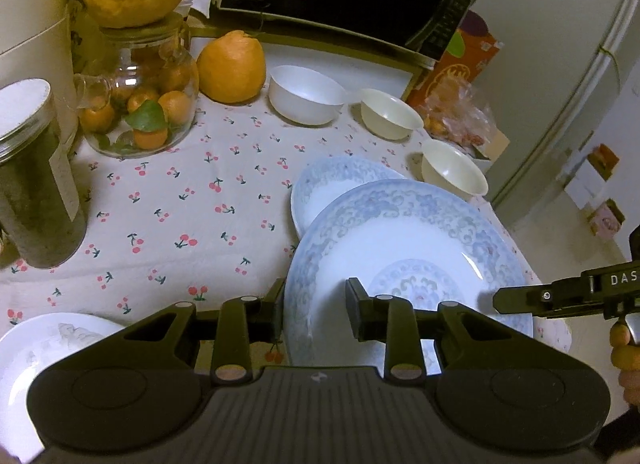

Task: Organize plates and bowls
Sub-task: 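Carry the large blue-patterned plate with both tools and lower it onto the other blue plate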

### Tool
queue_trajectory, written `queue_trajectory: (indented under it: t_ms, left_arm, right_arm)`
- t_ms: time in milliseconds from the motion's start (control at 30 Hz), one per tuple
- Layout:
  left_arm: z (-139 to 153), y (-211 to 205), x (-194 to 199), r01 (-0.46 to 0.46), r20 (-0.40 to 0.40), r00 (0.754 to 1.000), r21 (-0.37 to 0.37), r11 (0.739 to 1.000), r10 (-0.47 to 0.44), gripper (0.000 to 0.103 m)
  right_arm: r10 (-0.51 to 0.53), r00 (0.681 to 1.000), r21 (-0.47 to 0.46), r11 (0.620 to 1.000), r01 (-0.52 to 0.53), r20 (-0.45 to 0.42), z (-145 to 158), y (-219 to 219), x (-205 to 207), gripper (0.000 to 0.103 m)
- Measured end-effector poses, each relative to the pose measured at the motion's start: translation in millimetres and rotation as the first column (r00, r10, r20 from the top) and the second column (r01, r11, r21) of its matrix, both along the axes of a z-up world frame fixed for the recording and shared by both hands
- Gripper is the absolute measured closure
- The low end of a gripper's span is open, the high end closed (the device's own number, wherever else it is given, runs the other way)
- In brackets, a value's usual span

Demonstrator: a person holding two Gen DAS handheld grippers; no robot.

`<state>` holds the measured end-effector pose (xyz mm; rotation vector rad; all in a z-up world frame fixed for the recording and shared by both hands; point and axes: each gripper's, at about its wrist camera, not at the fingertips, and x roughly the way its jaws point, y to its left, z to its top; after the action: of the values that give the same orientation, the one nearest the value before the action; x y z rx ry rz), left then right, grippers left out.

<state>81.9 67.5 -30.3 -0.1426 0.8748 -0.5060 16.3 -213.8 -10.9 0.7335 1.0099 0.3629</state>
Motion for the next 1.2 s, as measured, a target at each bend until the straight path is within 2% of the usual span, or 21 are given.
queue_trajectory:
  t_ms: [533,867,1200]
  left_arm:
    - [-2,-18,32,-0.112,-0.015,0.994,-0.051,0.992,0.111,0.076]
    - [-7,-33,49,-0.181,-0.001,0.984,-0.029,0.983,0.181,0.076]
    - [-9,-45,52,-0.206,0.047,0.978,0.044,0.978,0.204,0.076]
  right_arm:
    - [-0.082,0.995,-0.007,0.997,0.081,-0.049,-10,-20,52,0.085]
    - [-0.153,0.987,0.003,0.988,0.154,-0.056,-14,-29,79,0.085]
    - [-0.195,0.980,-0.021,0.981,0.194,-0.041,-17,-27,92,0.088]
